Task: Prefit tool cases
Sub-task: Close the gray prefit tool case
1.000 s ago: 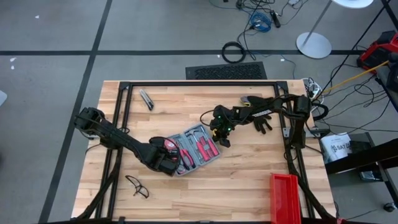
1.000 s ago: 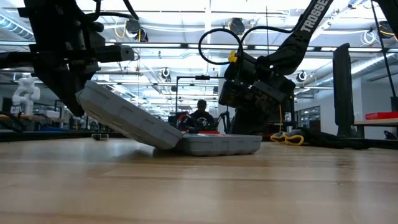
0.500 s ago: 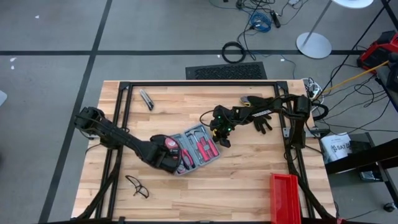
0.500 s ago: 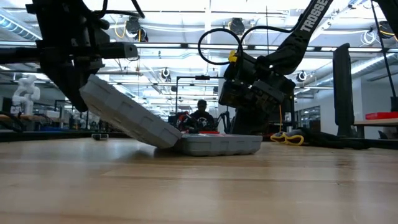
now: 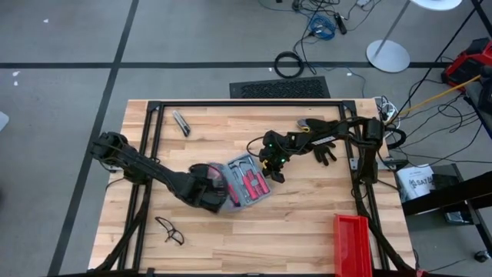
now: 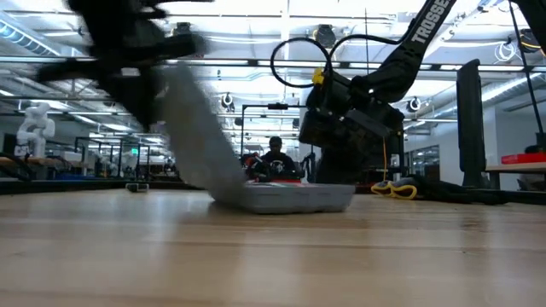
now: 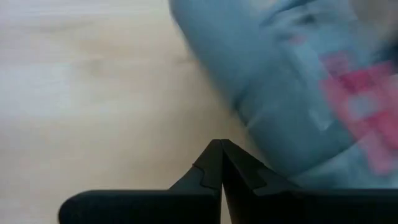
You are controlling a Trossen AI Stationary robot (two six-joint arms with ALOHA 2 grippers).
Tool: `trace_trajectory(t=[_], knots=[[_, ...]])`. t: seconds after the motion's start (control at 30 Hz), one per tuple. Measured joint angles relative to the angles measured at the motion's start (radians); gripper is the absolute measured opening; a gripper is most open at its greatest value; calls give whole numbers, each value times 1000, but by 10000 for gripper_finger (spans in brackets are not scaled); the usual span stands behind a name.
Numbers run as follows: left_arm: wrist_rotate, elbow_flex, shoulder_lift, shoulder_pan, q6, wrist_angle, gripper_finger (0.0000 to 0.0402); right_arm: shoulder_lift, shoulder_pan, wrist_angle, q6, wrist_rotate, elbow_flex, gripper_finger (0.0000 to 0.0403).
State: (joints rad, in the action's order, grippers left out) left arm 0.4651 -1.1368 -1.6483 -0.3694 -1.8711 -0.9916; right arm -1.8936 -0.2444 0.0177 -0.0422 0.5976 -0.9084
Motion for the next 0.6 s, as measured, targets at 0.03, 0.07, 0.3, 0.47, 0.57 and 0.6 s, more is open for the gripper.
trace_trajectory(t=[0.03, 0.07, 0.3, 0.47, 0.57, 0.6], knots=[[24, -8, -2, 3, 7, 48, 8, -2, 2, 23, 1, -2, -3, 0], [41, -13, -7, 7, 24, 92, 8, -3, 6, 41, 1, 1, -8, 0], [69, -7, -7, 69, 221, 228, 8, 0, 36, 25, -5, 0, -16, 0], [46, -5, -8, 101, 312, 278, 8, 0, 41, 22, -6, 3, -16, 0], [43, -5, -8, 114, 340, 297, 8, 0, 39, 21, -6, -1, -16, 0], [42, -4, -8, 117, 344, 302, 8, 0, 39, 19, -6, -2, -16, 0]])
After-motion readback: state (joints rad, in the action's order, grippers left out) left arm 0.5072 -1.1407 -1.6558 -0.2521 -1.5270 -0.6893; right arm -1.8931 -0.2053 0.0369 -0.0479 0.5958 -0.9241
